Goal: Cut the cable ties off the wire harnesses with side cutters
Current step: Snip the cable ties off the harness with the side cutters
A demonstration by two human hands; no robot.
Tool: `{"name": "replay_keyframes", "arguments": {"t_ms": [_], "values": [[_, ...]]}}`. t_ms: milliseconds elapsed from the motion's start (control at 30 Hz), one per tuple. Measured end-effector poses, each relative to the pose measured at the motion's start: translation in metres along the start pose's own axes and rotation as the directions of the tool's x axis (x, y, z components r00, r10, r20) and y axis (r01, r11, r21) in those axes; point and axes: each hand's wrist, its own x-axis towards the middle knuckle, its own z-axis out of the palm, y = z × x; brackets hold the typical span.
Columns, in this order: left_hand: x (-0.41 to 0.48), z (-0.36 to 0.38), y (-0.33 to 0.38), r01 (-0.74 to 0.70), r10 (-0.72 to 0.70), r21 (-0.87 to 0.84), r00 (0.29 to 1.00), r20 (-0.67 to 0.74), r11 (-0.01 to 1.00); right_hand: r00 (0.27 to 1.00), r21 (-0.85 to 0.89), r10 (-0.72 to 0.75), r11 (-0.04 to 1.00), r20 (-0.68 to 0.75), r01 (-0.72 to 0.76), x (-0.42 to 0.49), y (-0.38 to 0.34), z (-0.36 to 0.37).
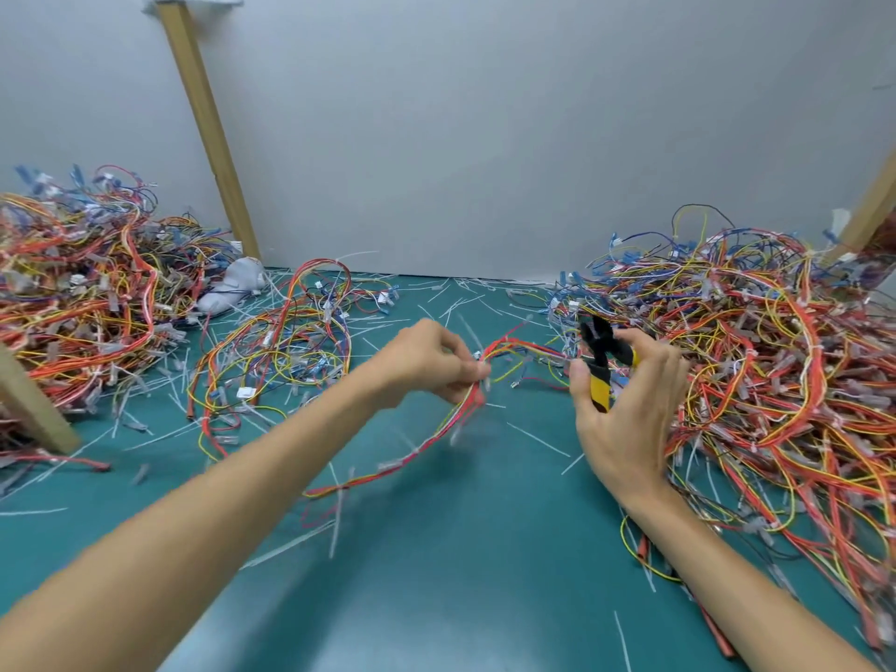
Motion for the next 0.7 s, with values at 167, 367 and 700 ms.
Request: {"name": "replay_keyframes", "arguments": {"t_ms": [167, 367, 700], "values": [[0.007, -0.014, 0.06, 0.039, 0.021, -0.626, 0.996, 0.089, 0.779, 1.0, 0.055, -0.028, 0.998, 0.0, 0.028, 0.0, -0.002, 0.0], [0.0, 0.0, 0.057, -0.041, 0.096, -0.826, 0.995, 0.016, 0.563, 0.984, 0.13, 0.102, 0.984, 0.149, -0.121, -0.002, -0.001, 0.0], [-0.007, 0.062, -0.051, -0.189, 0.13, -0.26, 0.965, -0.229, 0.947, 0.789, -0.176, 0.314, 0.949, 0.529, -0.26, -0.002, 0.005, 0.006]]}}
